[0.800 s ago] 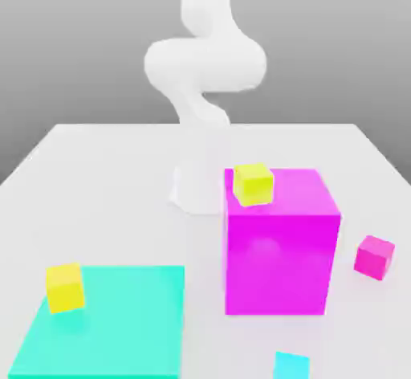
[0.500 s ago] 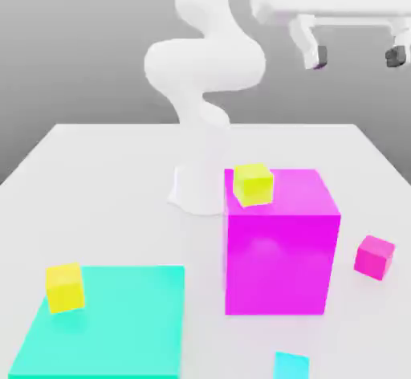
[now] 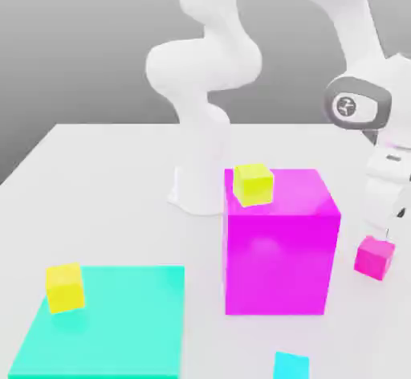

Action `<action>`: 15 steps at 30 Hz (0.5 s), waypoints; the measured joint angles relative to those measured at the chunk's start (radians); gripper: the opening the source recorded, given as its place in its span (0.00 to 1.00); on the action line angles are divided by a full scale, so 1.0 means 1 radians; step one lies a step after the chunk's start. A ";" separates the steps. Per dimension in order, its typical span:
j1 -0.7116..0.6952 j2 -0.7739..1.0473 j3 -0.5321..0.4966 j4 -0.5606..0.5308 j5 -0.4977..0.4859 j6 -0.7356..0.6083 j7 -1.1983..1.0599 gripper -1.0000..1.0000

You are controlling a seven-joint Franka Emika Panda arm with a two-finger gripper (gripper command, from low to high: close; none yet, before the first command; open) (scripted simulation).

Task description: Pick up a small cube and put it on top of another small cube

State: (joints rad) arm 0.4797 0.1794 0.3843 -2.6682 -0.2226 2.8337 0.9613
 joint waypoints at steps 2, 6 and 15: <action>0.058 0.073 -0.072 0.014 -0.078 0.053 0.059 0.50; 0.127 0.142 -0.154 0.029 -0.139 0.108 0.106 0.00; 0.061 0.029 -0.060 0.002 -0.010 0.025 0.009 0.00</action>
State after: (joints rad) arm 0.5410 0.2085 0.3247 -2.6661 -0.2325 2.8585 0.9700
